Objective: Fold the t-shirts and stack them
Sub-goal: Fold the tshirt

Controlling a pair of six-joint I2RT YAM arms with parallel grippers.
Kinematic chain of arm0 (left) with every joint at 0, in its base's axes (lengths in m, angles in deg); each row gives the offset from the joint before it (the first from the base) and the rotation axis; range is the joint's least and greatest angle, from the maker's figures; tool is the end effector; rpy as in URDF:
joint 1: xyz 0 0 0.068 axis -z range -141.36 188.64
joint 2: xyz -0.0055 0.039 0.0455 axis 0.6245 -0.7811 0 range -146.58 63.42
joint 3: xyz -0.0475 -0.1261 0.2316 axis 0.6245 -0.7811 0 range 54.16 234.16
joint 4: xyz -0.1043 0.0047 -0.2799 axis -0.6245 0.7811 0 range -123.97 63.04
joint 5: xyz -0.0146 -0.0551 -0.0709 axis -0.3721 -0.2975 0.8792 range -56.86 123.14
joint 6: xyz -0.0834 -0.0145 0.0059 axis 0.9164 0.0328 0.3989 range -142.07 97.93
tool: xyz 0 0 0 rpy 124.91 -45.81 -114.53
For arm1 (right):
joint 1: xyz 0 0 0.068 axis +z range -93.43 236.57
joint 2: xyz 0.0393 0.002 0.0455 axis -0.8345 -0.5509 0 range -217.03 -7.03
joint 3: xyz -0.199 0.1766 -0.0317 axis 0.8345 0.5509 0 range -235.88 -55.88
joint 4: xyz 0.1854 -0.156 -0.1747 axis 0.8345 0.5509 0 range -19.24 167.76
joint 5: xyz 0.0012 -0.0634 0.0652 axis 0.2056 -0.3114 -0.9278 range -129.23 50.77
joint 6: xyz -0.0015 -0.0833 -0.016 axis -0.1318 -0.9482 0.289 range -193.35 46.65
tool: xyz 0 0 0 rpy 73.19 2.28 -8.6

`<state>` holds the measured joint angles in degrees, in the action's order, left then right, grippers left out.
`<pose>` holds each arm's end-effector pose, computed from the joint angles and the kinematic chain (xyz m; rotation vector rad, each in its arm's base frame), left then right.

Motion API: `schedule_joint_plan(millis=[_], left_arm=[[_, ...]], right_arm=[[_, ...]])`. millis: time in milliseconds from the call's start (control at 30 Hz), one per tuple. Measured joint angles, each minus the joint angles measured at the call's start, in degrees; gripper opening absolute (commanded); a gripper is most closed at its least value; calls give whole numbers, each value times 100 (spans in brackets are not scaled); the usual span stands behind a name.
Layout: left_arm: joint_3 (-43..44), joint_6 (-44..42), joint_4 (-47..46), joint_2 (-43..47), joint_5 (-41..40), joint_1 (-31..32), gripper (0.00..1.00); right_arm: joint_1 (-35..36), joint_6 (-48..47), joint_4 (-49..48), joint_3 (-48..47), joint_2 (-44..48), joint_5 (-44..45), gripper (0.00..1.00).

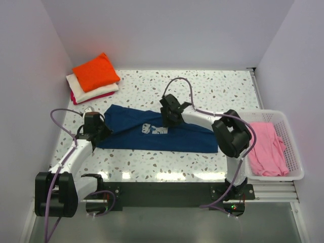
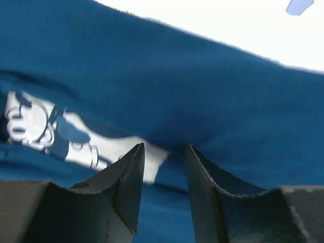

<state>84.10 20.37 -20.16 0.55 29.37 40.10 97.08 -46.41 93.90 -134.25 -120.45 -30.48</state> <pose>0.2751 -0.0021 0.1316 -0.8704 2.2400 -0.2829 0.3633 0.2954 0.1114 -0.2497 2.5755 0.2446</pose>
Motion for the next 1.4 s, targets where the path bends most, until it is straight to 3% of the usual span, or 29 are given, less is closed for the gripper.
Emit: schedule_joint_plan(millis=[400, 667, 800, 933, 1233, 1400], left_arm=[[-177, 0, -238, -20, 232, -11, 38], [-177, -13, -251, 442, 382, -22, 43], [-55, -127, -210, 468, 452, -22, 52], [560, -291, -232, -223, 811, -17, 56], [1515, -422, -573, -2590, 1220, 168, 56], [1860, -463, -656, -3088, 1257, 195, 55]], right_arm=[[111, 7, -52, 503, 356, -251, 40], [164, -24, 15, 208, 420, -295, 40], [238, -114, -9, -448, 321, -304, 40], [278, -170, -46, -817, 278, -304, 40], [278, -140, -52, -634, 345, -339, 40], [278, -142, -37, -334, 531, -374, 40]])
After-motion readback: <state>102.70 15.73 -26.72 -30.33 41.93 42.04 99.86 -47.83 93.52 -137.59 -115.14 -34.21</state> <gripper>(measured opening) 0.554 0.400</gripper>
